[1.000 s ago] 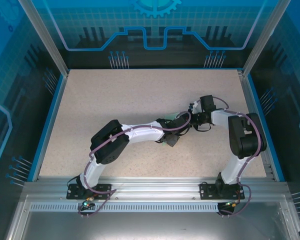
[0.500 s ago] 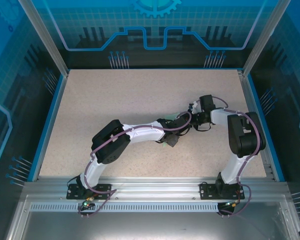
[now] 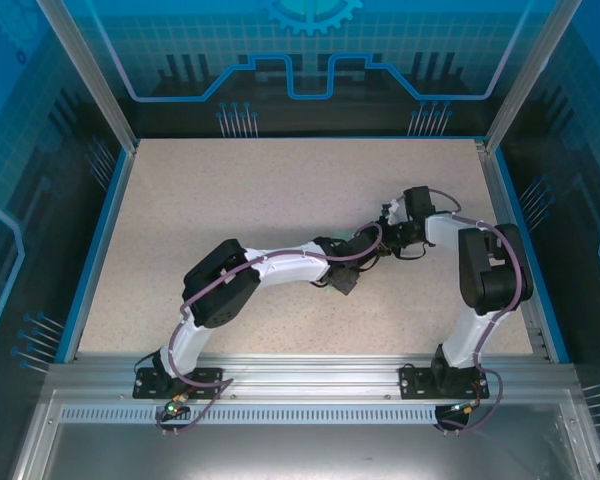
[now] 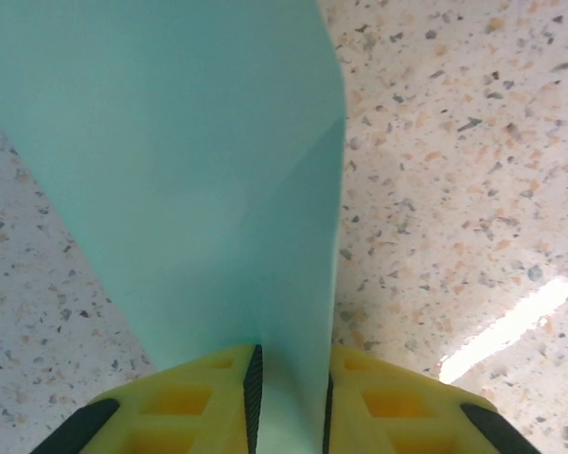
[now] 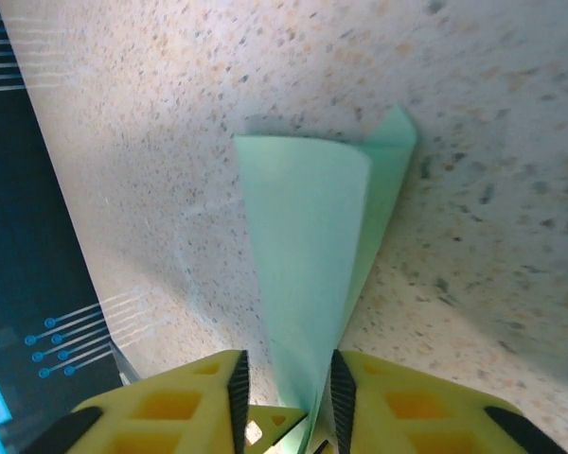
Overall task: Fold a paper plane with a square sheet of paper (fold left side to right side)
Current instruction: Fold the wing for the fifth time at the center of the table.
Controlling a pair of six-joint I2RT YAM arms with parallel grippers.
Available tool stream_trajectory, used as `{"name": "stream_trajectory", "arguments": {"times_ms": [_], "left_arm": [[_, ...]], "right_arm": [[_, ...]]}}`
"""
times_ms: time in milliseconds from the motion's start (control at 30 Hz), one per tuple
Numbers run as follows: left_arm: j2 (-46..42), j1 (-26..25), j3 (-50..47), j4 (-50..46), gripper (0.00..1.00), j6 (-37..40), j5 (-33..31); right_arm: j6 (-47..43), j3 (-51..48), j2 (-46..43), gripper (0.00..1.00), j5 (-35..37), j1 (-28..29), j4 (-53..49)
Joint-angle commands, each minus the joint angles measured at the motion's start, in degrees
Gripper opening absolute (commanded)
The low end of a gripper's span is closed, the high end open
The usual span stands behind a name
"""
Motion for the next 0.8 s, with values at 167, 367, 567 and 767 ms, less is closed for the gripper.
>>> {"name": "stream_trajectory", "arguments": {"times_ms": [167,367,567,767], "left_arm": [[-3.5,3.5,1.7,-1.0,0.19,2.7,11.0],[-3.6,6.9,1.0,0.1,0.15,2.4,17.9],[-4.6,10.7,-1.2,4.8,0.13,0.9,26.6],[-5.8,14.6,-5.2,10.8,0.12,-1.8,35.0]], "right_arm": [[-5.5,-0.8,-6.1,0.56,3.3,-4.4,-5.9],[-8.0,-3.4,-9.7,0.68,5.8,-5.7,-6.9],[-9.5,-5.5,-10.7,0.71,2.9,-5.7,-4.9],[-9.2,-8.0,-10.0,0.71,-1.6,-5.2,-1.0]]}}
